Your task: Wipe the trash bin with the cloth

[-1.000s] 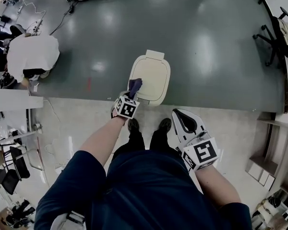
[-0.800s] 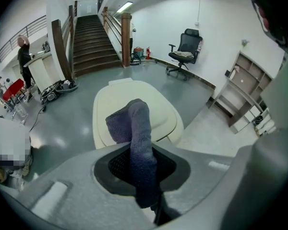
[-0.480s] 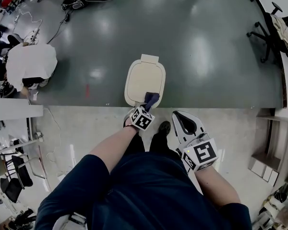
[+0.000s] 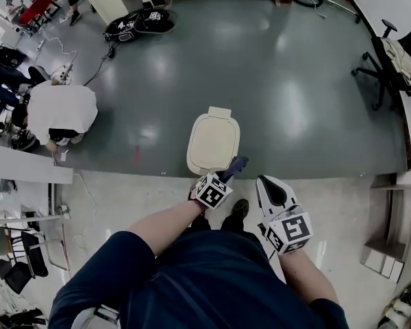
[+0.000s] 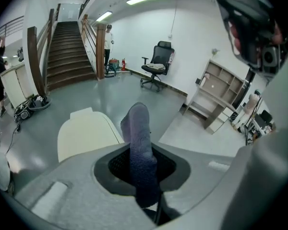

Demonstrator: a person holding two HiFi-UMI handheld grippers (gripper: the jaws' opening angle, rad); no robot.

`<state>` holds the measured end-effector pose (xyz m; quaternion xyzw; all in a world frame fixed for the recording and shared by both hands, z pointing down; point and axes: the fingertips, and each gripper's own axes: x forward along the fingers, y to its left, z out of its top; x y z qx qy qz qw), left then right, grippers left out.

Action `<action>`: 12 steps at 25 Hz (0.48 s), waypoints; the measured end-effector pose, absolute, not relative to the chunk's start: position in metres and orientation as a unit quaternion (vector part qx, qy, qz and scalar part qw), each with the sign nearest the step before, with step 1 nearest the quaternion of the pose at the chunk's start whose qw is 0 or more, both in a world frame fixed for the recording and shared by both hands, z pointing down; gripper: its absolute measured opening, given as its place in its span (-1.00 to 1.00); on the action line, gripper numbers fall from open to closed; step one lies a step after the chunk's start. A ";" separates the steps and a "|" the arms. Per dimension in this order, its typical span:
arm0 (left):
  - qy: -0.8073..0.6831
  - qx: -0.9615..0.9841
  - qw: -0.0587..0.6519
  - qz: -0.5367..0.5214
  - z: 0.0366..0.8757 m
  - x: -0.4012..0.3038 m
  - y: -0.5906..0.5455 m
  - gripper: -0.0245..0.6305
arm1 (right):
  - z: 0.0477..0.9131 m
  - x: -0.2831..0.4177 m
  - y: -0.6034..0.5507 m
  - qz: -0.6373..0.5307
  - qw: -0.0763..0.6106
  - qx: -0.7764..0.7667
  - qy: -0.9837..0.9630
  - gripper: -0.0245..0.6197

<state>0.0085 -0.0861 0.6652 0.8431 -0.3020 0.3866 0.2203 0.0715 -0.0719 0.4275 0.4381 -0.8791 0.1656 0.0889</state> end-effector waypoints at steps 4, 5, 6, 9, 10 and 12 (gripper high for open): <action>-0.326 0.853 0.210 0.348 0.616 -0.012 -0.090 -0.77 | 0.416 0.075 -0.076 0.157 0.076 0.445 -0.878 -0.91; -0.334 0.854 0.211 0.338 0.604 -0.018 -0.091 -0.77 | 0.413 0.075 -0.077 0.155 0.074 0.445 -0.879 -0.91; -0.344 0.855 0.211 0.326 0.593 -0.025 -0.092 -0.77 | 0.409 0.073 -0.078 0.153 0.071 0.444 -0.880 -0.91; -0.381 0.855 0.214 0.281 0.558 -0.044 -0.097 -0.77 | 0.398 0.062 -0.081 0.147 0.063 0.435 -0.886 -0.91; -0.394 0.855 0.213 0.262 0.544 -0.050 -0.099 -0.77 | 0.394 0.056 -0.083 0.144 0.061 0.430 -0.889 -0.91; -0.417 0.857 0.206 0.222 0.514 -0.059 -0.103 -0.77 | 0.386 0.043 -0.086 0.136 0.058 0.417 -0.897 -0.91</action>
